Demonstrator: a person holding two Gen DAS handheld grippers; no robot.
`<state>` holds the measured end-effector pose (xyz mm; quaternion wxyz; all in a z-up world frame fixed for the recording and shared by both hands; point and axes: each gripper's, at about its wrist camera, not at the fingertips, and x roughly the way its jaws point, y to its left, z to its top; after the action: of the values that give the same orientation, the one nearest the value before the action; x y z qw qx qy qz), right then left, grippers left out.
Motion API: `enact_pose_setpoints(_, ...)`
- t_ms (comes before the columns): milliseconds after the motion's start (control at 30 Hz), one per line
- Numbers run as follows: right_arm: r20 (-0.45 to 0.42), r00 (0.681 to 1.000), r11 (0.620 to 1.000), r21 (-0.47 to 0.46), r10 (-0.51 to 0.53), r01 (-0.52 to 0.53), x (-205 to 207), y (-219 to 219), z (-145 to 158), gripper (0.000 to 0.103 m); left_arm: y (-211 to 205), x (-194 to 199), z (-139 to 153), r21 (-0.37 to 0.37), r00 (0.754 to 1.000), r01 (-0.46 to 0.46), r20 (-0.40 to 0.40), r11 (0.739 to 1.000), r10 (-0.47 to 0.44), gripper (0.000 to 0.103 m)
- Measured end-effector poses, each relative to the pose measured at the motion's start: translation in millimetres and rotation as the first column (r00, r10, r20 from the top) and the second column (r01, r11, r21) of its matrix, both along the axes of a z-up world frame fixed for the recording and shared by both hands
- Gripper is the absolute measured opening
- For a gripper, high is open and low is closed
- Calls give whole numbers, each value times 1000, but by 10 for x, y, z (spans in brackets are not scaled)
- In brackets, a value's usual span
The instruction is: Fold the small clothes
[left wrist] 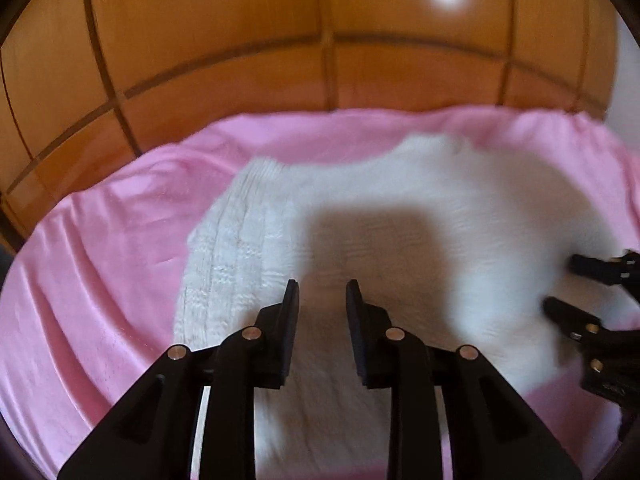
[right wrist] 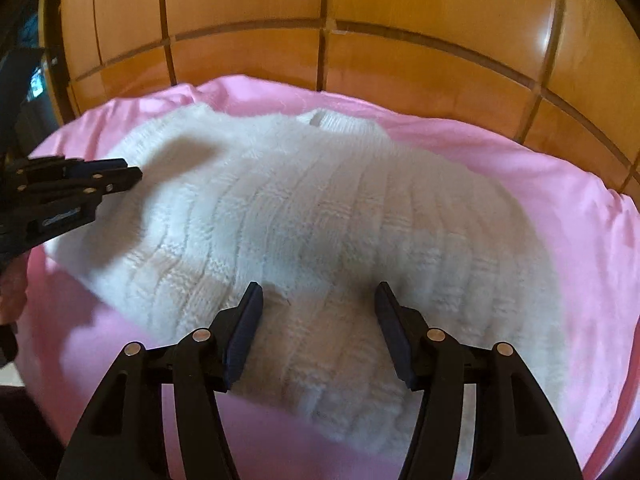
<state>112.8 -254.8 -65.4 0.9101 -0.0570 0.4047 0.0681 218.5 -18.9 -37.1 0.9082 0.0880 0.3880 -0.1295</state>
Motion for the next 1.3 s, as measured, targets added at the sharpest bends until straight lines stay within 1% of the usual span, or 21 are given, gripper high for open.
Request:
enact_pose_setpoints(67, 6, 1000, 1000, 29, -11, 10, -147, -103, 99, 57, -51, -187, 57, -27, 999, 47, 5, 999, -47, 25)
enact_pose_setpoints(167, -3, 998, 996, 47, -70, 70, -356, -321, 119, 57, -187, -391, -30, -62, 992, 124, -26, 990, -126, 27)
enact_pose_setpoints(233, -34, 989, 988, 56, -143, 145, -489, -530, 58, 57, -278, -442, -220, -39, 989, 125, -80, 991, -128, 27)
enact_pose_setpoints(267, -76, 976, 976, 59, -203, 208, -538, -699, -35, 57, -276, -402, -360, -26, 986, 117, -119, 993, -119, 27)
enact_pose_setpoints(300, -105, 967, 970, 61, -230, 237, -542, -785, -121, 57, -254, -411, -460, -35, 988, 107, -112, 994, -110, 28)
enact_pose_setpoints(333, -119, 965, 964, 95, -235, 247, -572, -886, -206, 57, -236, -412, -478, -46, 989, 108, -101, 993, -112, 28)
enact_pose_setpoints(367, -100, 968, 960, 139, -230, 243, -613, -953, -245, 57, -217, -390, -477, -60, 988, 103, -112, 993, -110, 28)
enact_pose_setpoints(400, -90, 969, 959, 148, -230, 241, -624, -976, -263, 57, -203, -355, -454, -74, 986, 95, -134, 993, -104, 28)
enact_pose_setpoints(500, -79, 970, 967, 88, -231, 237, -605, -872, -238, 60, -144, -316, -360, -87, 984, 73, -155, 994, -86, 29)
enact_pose_setpoints(533, -78, 970, 969, 73, -232, 238, -605, -848, -221, 60, -125, -353, -294, -89, 986, 71, -143, 994, -83, 30)
enact_pose_setpoints(600, -76, 969, 969, 54, -236, 240, -616, -780, -145, 62, -73, -449, -201, -80, 992, 54, -105, 995, -63, 38)
enact_pose_setpoints(667, -41, 974, 974, 14, -225, 225, -627, -665, -14, 64, 91, -547, -140, -108, 996, 2, -90, 994, -12, 39)
enact_pose_setpoints(700, -5, 982, 982, 5, -190, 190, -631, -555, 77, 64, 162, -605, -114, -120, 996, -28, -91, 992, 17, 39)
enact_pose_setpoints(800, 27, 995, 994, 47, -96, 95, -558, -247, 240, 64, 423, -631, -125, -110, 989, -128, -91, 986, 118, 39)
enact_pose_setpoints(867, 42, 999, 998, 57, -16, 14, -443, 36, 273, 64, 681, -626, -132, -132, 977, -203, -98, 970, 191, 38)
enact_pose_setpoints(967, 5, 999, 998, 57, 34, -34, -254, 302, 152, 64, 1060, -619, -136, -150, 954, -295, -109, 944, 281, 41)
enact_pose_setpoints(1033, -89, 996, 1000, 9, -5, 6, -74, 405, -139, 67, 1310, -626, -162, -184, 939, -338, -127, 923, 319, 42)
enact_pose_setpoints(1067, -84, 996, 1000, -9, -9, 9, -47, 434, -236, 70, 1407, -633, -181, -198, 934, -351, -138, 915, 328, 41)
enact_pose_setpoints(1100, -46, 999, 1000, -28, 0, -1, -66, 467, -270, 74, 1453, -648, -203, -208, 931, -359, -144, 910, 334, 41)
enact_pose_setpoints(1233, -32, 999, 1000, -27, 3, -4, -86, 467, -271, 74, 1573, -661, -287, -318, 937, -338, -195, 886, 288, 42)
enact_pose_setpoints(1300, -21, 1000, 1000, -24, 6, -6, -115, 451, -271, 74, 1528, -607, -327, -345, 941, -323, -215, 881, 261, 44)
